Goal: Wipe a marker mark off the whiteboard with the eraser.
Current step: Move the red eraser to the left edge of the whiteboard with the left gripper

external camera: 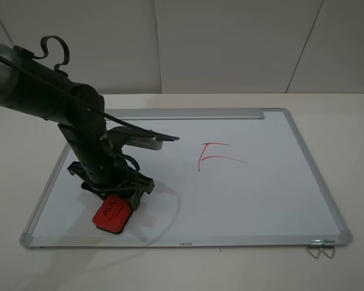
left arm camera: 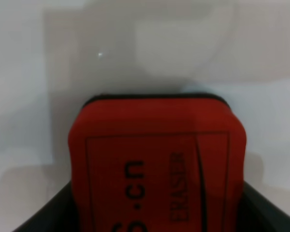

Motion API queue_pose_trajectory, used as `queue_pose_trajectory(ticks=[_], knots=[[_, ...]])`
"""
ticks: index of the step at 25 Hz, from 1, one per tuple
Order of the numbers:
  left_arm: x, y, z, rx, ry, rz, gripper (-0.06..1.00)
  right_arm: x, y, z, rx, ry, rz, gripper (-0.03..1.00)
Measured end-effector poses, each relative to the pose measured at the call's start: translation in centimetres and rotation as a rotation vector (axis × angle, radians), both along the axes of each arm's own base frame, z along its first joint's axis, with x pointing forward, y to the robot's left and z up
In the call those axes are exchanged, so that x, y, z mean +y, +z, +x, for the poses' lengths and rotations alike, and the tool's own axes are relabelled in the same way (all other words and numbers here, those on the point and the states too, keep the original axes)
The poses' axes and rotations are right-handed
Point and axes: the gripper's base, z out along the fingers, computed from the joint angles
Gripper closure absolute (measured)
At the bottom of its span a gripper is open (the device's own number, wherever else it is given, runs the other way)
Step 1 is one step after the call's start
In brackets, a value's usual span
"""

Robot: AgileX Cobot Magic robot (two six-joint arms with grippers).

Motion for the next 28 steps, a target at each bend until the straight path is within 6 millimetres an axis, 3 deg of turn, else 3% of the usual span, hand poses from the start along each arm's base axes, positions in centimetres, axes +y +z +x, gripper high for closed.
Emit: queue_pose_trajectory(ticks=[5, 10, 22, 28], knots=[[4.1, 0.2, -0.9, -0.044, 0.168, 0.029, 0.37, 0.0, 0.0, 0.0, 0.000, 0.000, 0.000, 0.24], [6.3, 0.4, -0.8, -0.075, 0.251, 0.051, 0.37, 0.0, 0.0, 0.0, 0.000, 0.000, 0.000, 0.24], [6.6, 0.4, -0.1, -0.130, 0.286, 0.028, 0.37, 0.0, 0.0, 0.0, 0.000, 0.000, 0.000, 0.24], [6.6, 0.4, 0.0, -0.137, 0.286, 0.024, 0.21, 0.0, 0.0, 0.0, 0.000, 0.000, 0.000, 0.24]])
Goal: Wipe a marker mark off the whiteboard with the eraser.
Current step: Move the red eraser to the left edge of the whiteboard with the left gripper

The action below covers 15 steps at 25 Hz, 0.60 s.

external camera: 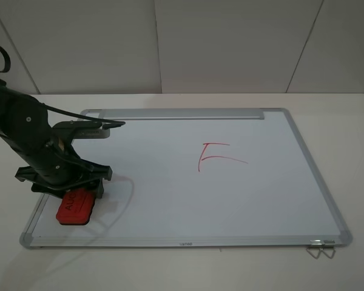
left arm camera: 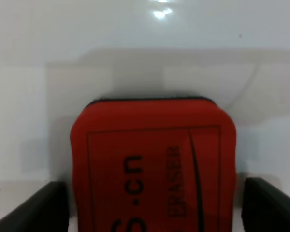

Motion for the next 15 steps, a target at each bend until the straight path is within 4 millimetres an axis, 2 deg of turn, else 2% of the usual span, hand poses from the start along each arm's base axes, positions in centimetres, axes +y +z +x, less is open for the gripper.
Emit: queue_pose_trajectory(ticks=[3, 6, 15], knots=[[0.0, 0.3, 0.0, -0.010, -0.002, -0.003, 0.20, 0.0, 0.0, 0.0, 0.000, 0.000, 0.000, 0.24], [0.0, 1.6, 0.0, -0.055, -0.006, -0.019, 0.20, 0.0, 0.0, 0.0, 0.000, 0.000, 0.000, 0.24], [1.1, 8.9, -1.5, -0.251, -0.076, -0.030, 0.17, 0.0, 0.0, 0.0, 0.000, 0.000, 0.000, 0.24]])
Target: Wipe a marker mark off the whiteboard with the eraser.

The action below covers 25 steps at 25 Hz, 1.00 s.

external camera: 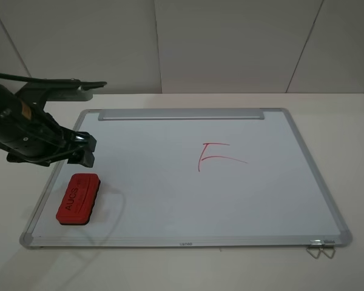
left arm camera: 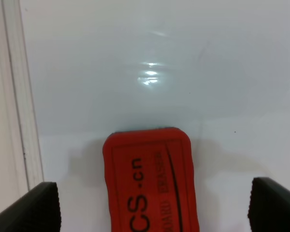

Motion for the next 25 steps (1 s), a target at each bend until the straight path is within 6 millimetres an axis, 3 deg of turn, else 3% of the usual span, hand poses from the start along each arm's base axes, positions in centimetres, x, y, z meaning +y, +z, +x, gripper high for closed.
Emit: queue_pose_trajectory(ticks=[5, 12, 19, 20, 25], knots=[[1.3, 5.2, -2.6, -0.149, -0.038, -0.018, 0.17, 0.0, 0.0, 0.0, 0.000, 0.000, 0.000, 0.24], [4.4, 11.3, -9.2, -0.332, -0.045, -0.054, 0.17, 0.0, 0.0, 0.0, 0.000, 0.000, 0.000, 0.24], [7.7, 13.2, -16.2, -0.402, -0.072, -0.032, 0.17, 0.0, 0.0, 0.0, 0.000, 0.000, 0.000, 0.24], [7.7, 13.2, -16.2, -0.402, -0.072, -0.032, 0.17, 0.0, 0.0, 0.0, 0.000, 0.000, 0.000, 0.24], [9.2, 13.7, -20.1, -0.523, -0.118, -0.058, 0.17, 0.0, 0.0, 0.0, 0.000, 0.000, 0.000, 0.24]])
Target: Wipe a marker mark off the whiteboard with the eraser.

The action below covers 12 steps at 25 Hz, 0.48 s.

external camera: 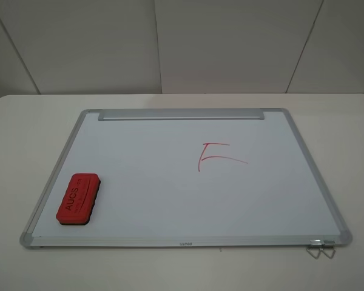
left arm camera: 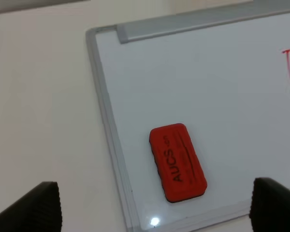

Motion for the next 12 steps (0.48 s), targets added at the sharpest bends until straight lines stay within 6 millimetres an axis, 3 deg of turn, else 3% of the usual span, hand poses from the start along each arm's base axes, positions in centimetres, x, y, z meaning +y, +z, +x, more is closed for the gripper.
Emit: queue_pose_trajectory(ticks=[1, 4, 12], knots=[[0.2, 0.0, -1.1, -0.039, -0.039, -0.005, 0.17, 0.0, 0.0, 0.0, 0.000, 0.000, 0.000, 0.24], [0.3, -0.1, -1.9, -0.049, -0.085, 0.005, 0.17, 0.0, 0.0, 0.0, 0.000, 0.000, 0.000, 0.24], [0.2, -1.4, -2.1, 0.012, -0.159, 0.109, 0.17, 0.0, 0.0, 0.0, 0.000, 0.000, 0.000, 0.24]])
